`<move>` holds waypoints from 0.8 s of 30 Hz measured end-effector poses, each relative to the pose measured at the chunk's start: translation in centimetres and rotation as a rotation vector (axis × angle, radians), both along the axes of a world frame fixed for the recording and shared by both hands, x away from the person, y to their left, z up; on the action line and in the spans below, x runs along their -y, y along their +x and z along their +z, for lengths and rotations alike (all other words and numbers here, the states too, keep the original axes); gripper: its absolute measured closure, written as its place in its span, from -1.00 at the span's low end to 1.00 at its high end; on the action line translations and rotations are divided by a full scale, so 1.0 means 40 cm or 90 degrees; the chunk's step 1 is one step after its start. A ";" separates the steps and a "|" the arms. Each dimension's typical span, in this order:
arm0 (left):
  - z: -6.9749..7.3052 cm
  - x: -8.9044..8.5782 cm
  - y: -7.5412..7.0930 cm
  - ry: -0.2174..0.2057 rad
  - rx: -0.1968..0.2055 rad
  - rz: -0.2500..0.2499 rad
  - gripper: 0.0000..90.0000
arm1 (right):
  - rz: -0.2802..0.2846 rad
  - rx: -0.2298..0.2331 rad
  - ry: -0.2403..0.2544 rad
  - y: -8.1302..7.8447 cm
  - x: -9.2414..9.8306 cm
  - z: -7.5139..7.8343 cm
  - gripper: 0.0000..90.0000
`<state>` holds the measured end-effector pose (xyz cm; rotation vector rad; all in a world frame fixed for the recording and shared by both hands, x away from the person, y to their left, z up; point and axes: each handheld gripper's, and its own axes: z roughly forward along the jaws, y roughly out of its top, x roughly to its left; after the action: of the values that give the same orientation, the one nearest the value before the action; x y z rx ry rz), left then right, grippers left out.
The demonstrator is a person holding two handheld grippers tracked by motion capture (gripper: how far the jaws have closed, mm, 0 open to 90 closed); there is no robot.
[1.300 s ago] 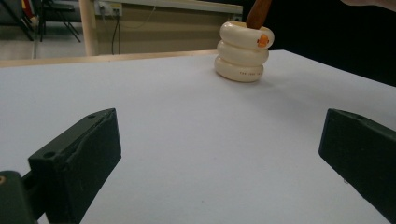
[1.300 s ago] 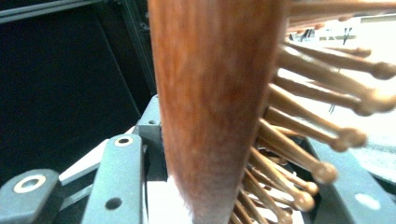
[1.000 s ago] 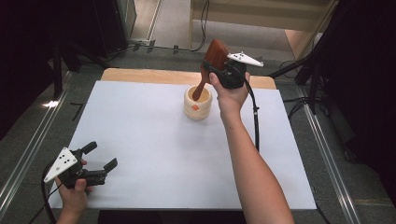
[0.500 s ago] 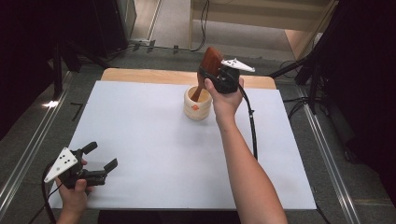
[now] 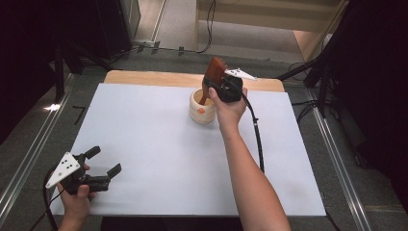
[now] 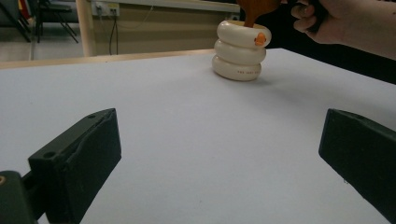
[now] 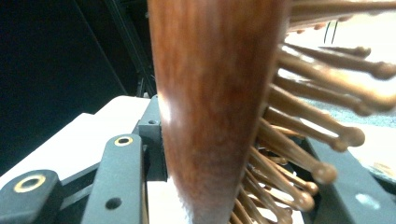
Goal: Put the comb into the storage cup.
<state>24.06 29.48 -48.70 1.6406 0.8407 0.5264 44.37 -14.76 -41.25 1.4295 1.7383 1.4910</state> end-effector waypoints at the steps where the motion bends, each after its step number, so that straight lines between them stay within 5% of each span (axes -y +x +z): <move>1: 0.000 0.000 0.000 0.000 0.000 0.000 -1.00 | -0.001 -0.003 -0.001 0.000 -0.001 -0.004 0.13; 24: 0.000 0.002 0.000 0.002 0.000 0.000 -1.00 | -0.036 -0.021 0.072 -0.001 0.003 -0.053 0.12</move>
<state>24.05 29.40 -48.70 1.6434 0.8404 0.5286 44.33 -14.88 -43.39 1.5542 1.6416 1.5664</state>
